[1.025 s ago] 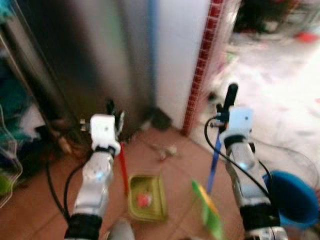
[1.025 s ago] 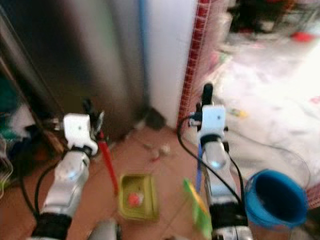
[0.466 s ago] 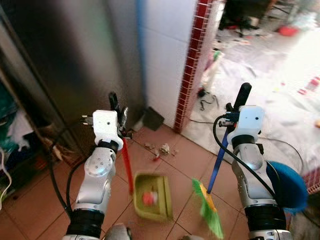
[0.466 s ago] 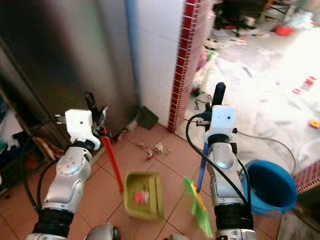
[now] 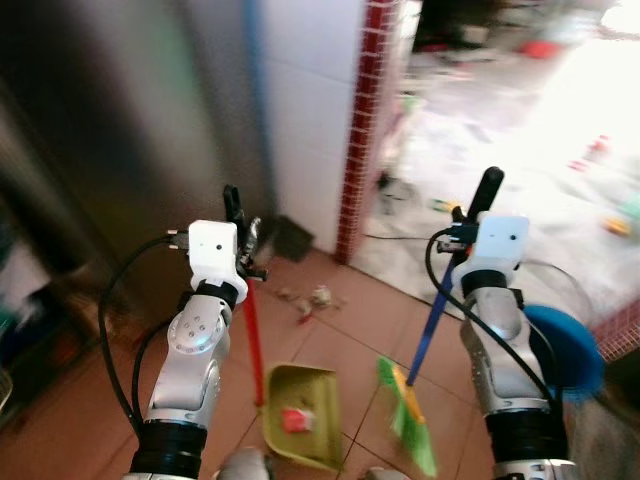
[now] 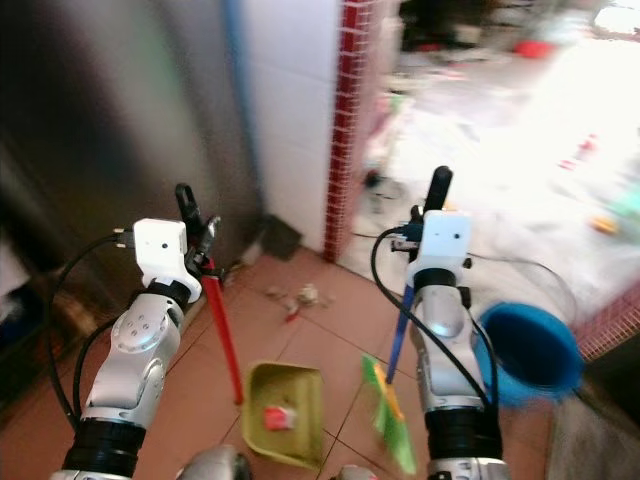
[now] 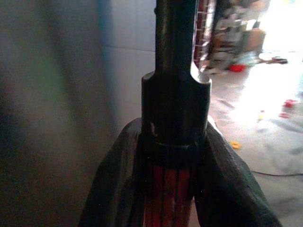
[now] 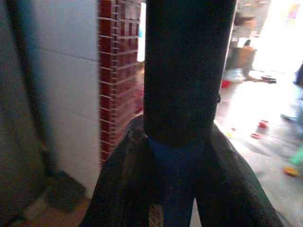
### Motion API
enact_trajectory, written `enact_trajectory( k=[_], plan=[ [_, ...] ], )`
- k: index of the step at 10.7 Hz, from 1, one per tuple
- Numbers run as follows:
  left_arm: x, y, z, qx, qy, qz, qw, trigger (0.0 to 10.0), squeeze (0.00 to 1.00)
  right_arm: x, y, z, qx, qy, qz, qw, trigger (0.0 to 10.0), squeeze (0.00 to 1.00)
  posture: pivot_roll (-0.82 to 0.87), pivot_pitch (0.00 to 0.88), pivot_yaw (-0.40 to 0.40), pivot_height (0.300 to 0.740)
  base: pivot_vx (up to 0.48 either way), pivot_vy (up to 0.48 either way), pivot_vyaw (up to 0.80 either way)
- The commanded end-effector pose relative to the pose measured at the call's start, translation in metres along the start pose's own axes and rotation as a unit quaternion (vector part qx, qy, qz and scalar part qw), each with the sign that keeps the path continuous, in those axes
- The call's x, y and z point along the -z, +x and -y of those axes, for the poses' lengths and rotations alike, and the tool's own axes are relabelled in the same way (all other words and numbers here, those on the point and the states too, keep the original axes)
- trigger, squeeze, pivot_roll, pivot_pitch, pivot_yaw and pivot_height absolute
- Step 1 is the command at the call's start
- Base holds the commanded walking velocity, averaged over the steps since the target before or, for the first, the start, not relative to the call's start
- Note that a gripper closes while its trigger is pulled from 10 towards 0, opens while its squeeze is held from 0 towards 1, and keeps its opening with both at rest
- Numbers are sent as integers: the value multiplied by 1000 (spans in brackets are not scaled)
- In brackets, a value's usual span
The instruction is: Sweep floor
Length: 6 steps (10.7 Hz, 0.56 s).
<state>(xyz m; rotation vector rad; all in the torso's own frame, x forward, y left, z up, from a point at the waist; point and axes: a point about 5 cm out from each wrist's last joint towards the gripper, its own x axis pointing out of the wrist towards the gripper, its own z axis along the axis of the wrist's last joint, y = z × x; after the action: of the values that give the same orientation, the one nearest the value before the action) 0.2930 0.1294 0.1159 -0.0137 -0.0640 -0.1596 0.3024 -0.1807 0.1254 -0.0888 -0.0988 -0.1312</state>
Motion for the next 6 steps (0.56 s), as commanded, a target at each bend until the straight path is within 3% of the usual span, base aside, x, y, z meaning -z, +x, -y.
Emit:
enact_trajectory(
  k=[1, 6],
  plan=[
    [-17, 1, -5, -5, 6, 35, 999, 10000, 0, -12, 4, -3, -8, 0, 20, 1000, 10000, 0, -84, 0, -21, 740, 0, 480, -800],
    [-21, 2, -5, -2, 1, 28, 1000, 10000, 0, -15, 9, -4, 0, 2, 21, 1000, 10000, 0, -59, 0, -25, 740, 0, 449, -726]
  ],
)
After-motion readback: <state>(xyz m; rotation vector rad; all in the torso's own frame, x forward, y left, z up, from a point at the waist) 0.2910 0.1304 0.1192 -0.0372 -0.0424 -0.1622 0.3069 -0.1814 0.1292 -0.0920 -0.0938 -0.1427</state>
